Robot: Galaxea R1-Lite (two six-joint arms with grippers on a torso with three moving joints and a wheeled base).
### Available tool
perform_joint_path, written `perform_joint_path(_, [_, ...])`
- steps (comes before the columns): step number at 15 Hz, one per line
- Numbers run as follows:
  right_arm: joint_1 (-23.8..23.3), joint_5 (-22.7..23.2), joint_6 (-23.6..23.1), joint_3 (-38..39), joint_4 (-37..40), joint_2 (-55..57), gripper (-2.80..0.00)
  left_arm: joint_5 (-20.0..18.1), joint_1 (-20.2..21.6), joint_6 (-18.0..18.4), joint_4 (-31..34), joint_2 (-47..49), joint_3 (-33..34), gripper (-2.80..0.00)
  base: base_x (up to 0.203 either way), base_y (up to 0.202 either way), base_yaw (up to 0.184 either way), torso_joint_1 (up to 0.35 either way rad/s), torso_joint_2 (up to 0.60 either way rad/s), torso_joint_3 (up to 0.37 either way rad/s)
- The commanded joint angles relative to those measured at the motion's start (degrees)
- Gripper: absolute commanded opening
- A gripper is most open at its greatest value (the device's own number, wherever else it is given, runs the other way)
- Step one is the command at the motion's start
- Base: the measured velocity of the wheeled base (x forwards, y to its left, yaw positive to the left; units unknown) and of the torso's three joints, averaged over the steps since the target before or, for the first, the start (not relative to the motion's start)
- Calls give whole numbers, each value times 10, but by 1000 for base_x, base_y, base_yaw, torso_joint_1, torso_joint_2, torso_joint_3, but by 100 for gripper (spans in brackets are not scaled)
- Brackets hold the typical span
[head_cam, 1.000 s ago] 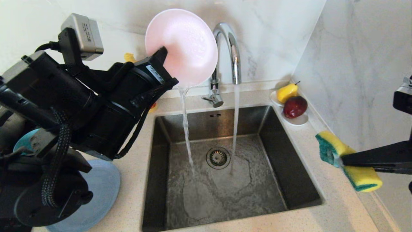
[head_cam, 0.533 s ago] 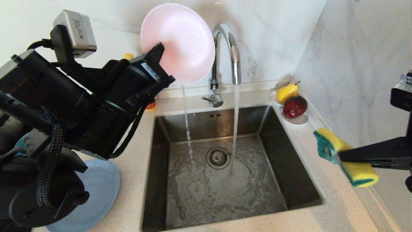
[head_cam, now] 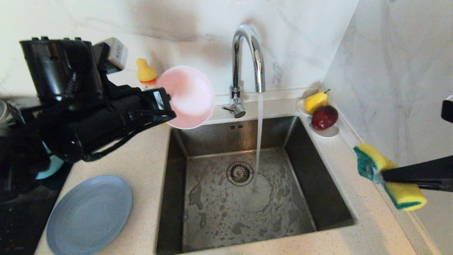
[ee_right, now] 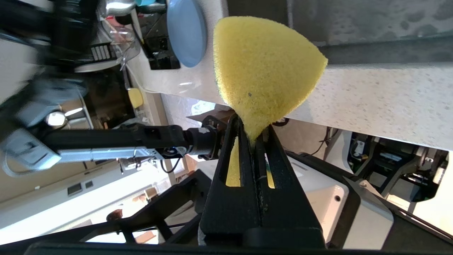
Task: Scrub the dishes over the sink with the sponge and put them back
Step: Place the bowl on the table
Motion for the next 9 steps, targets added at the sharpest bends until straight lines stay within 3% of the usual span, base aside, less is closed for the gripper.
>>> perform_joint_path(1, [-7, 2, 0, 14, 1, -9, -280, 1, 52, -77, 372, -34, -134, -280, 0, 0, 0, 0, 0, 0])
perform_joint_path(3, [-9, 2, 0, 18, -11, -8, -280, -2, 139, -132, 512, -43, -195, -280, 0, 0, 0, 0, 0, 0])
perform_joint_path(4, [-10, 3, -1, 19, -15, -5, -280, -4, 183, -146, 551, -47, -203, -280, 0, 0, 0, 0, 0, 0])
perform_joint_path(7, [-10, 11, -1, 18, -25, 9, -280, -7, 322, -191, 600, -56, -191, -280, 0, 0, 0, 0, 0, 0])
perform_joint_path(9, [-10, 13, -1, 19, -36, 17, -280, -29, 416, -203, 605, -57, -175, -280, 0, 0, 0, 0, 0, 0])
